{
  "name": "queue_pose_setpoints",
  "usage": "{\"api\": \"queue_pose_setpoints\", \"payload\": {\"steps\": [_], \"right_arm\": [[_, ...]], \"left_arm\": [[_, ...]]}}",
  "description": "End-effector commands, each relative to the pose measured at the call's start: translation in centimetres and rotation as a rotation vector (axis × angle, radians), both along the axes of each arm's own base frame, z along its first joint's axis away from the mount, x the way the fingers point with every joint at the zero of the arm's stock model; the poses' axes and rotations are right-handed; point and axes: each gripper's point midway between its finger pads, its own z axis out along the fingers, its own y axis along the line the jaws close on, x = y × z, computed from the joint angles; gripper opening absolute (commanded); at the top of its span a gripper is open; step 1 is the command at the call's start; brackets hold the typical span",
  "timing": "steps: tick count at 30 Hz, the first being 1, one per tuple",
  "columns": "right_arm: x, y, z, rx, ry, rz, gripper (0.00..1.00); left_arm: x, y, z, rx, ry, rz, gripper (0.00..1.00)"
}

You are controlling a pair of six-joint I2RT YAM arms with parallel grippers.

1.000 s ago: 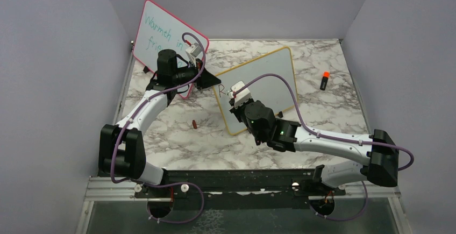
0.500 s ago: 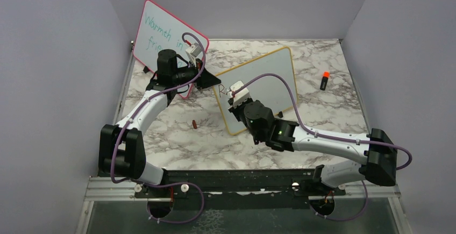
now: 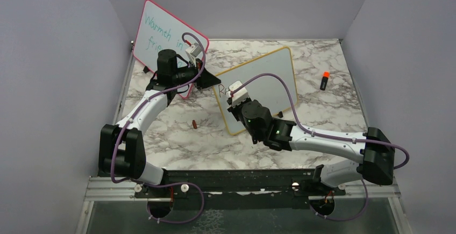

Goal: Write a sentence on the whiteboard

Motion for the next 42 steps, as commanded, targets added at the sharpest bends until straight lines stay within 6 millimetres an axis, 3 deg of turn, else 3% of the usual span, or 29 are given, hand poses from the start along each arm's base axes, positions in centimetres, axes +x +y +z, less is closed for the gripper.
{"api": "queue_pose_setpoints", "payload": {"steps": [1,16,33,42], "right_arm": [[0.9,0.0,0.2,0.027,-0.006,-0.035,0.01],[-0.5,-0.8,1.6,0.069,0.009,0.025,0.01],[-0.7,-0.5,-0.4,0.04,0.067,0.028,0.0],[-0.5,-0.4,-0.4,0.044,0.06,0.016,0.0]], "left_arm": [[-0.9,-0.4,-1.7,0.02,0.05,-0.031,0.0],[-0.7,-0.3,-1.9,0.025,0.052,-0.021,0.0],[-0.8,-0.3,-1.8,0.023,0.052,-0.023,0.0],[-0.8,-0.3,-1.8,0.023,0.053,-0.025,0.0]]}}
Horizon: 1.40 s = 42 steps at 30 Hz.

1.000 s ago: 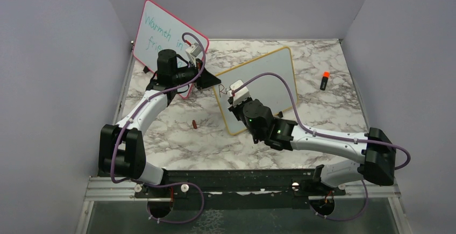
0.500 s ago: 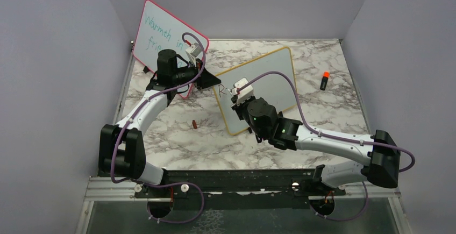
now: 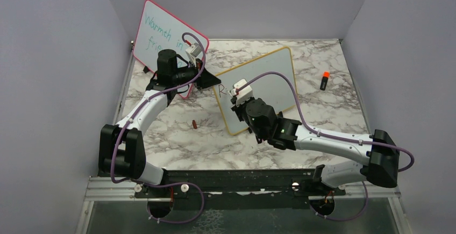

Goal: Write a sentence on the whiteboard

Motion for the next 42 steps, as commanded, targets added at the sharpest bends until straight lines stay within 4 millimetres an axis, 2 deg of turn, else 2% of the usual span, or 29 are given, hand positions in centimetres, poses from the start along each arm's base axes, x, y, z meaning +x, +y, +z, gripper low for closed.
{"api": "queue_pose_setpoints", "payload": {"steps": [1,18,42], "right_arm": [[0.3,0.1,-0.5,-0.001,0.003,-0.012,0.01],[0.9,0.1,0.0,0.008,-0.027,-0.043,0.01],[0.0,-0.5,-1.9,-0.037,0.05,-0.029,0.01]], "left_arm": [[-0.8,-0.4,-1.9,0.023,0.053,-0.026,0.0],[-0.9,-0.4,-1.9,0.023,0.052,-0.028,0.0],[-0.9,-0.4,-1.7,0.023,0.047,-0.026,0.0]]}}
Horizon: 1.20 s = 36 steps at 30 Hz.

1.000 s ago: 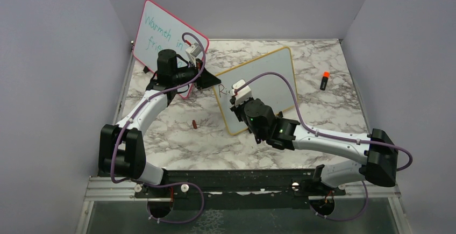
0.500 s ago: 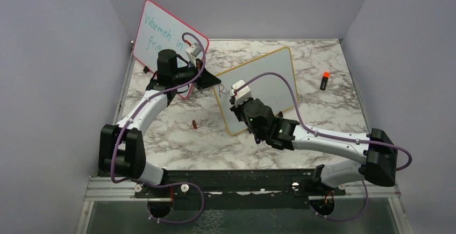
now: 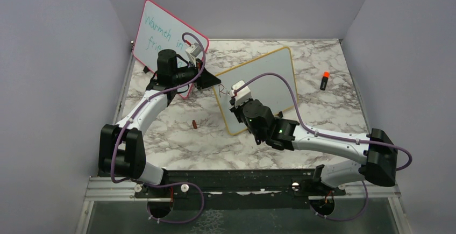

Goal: Write a sentence on the whiteboard

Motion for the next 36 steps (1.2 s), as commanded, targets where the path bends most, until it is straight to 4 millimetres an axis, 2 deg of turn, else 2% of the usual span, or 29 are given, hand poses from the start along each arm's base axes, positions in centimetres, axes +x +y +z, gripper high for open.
{"api": "queue_pose_setpoints", "payload": {"steps": [1,19,31,36], "right_arm": [[-0.2,-0.5,-0.8,-0.02,0.03,-0.009,0.0],[-0.5,-1.0,-0.6,-0.013,0.034,-0.004,0.01],[-0.3,-1.2,2.8,0.09,-0.042,-0.014,0.01],[0.5,-1.3,2.7,0.092,-0.054,-0.035,0.01]], "left_arm": [[-0.9,-0.4,-1.7,0.023,0.047,-0.026,0.0],[-0.8,-0.3,-1.8,0.024,0.049,-0.025,0.0],[-0.8,-0.3,-1.7,0.024,0.045,-0.025,0.0],[-0.9,-0.4,-1.7,0.023,0.046,-0.028,0.0]]}}
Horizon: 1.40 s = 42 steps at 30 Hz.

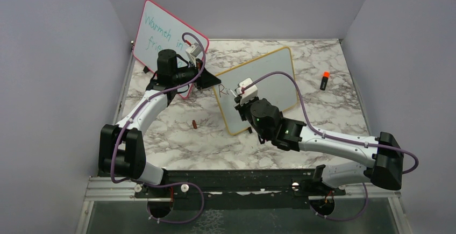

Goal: Write a sentence on the whiteboard

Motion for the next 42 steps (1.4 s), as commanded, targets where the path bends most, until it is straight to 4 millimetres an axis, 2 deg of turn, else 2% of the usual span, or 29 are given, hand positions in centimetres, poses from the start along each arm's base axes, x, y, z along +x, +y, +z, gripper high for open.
{"api": "queue_pose_setpoints", "payload": {"steps": [1,25,42], "right_arm": [[0.8,-0.3,0.7,0.035,-0.031,-0.031,0.01],[2.0,-0.3,-1.0,0.009,0.0,-0.046,0.01],[1.9,0.5,-0.6,0.028,-0.006,-0.005,0.01]], "left_arm": [[-0.9,-0.3,-1.7,0.024,0.047,-0.026,0.0],[-0.8,-0.4,-1.9,0.025,0.053,-0.026,0.0],[-0.8,-0.4,-2.0,0.025,0.054,-0.028,0.0]]}}
